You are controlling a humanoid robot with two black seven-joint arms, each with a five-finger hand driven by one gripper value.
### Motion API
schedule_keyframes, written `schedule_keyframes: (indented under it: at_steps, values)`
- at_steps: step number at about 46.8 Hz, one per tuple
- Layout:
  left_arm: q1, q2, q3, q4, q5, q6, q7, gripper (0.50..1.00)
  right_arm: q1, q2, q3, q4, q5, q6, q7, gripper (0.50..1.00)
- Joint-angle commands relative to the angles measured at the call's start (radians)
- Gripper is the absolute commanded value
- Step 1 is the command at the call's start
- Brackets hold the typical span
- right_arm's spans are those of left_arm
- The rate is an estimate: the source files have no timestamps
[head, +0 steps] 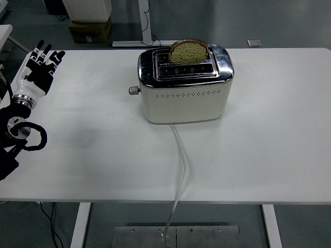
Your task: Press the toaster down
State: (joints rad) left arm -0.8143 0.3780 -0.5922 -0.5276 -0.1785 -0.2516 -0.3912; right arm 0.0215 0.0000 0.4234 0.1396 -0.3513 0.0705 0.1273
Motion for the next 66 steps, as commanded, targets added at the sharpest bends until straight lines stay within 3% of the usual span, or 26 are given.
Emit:
schedule_keyframes:
  at_steps: [1, 8, 15, 23, 33, 45, 52, 66]
  values:
    - [0.001, 0.001, 0.000, 0.000, -0.003, 0.000, 0.000, 1.000, 0.000, 0.000, 0.000, 0.000, 0.000, 0.000, 0.000, 1.000]
    - [0.003, 0.001, 0.000, 0.000, -0.003, 0.006, 0.000, 1.000, 0.000, 0.000, 0.000, 0.000, 0.000, 0.000, 0.000, 1.000]
    - [-0.012, 0.007, 0.000, 0.000, 0.001, 0.048, -0.005, 1.000, 0.000, 0.000, 0.001, 0.000, 0.000, 0.000, 0.000, 1.000]
    - [-0.014, 0.009, 0.006, -0.002, 0.014, 0.043, -0.011, 1.000, 0.000, 0.000, 0.000, 0.000, 0.000, 0.000, 0.000, 1.000]
    - [-0.019, 0.009, 0.002, -0.012, 0.229, 0.046, -0.011, 1.000, 0.000, 0.000, 0.000, 0.000, 0.000, 0.000, 0.000, 1.000]
    - [-0.036, 0.010, 0.005, -0.015, 0.274, 0.041, -0.009, 1.000, 0.000, 0.000, 0.000, 0.000, 0.000, 0.000, 0.000, 1.000]
    - [-0.031, 0.044, 0.005, -0.018, 0.416, 0.038, -0.011, 1.000, 0.000, 0.000, 0.001, 0.000, 0.000, 0.000, 0.000, 1.000]
    - [0.009, 0.101, 0.009, -0.141, 0.692, 0.044, -0.034, 1.000, 0.000, 0.000, 0.000, 0.000, 0.000, 0.000, 0.000, 1.000]
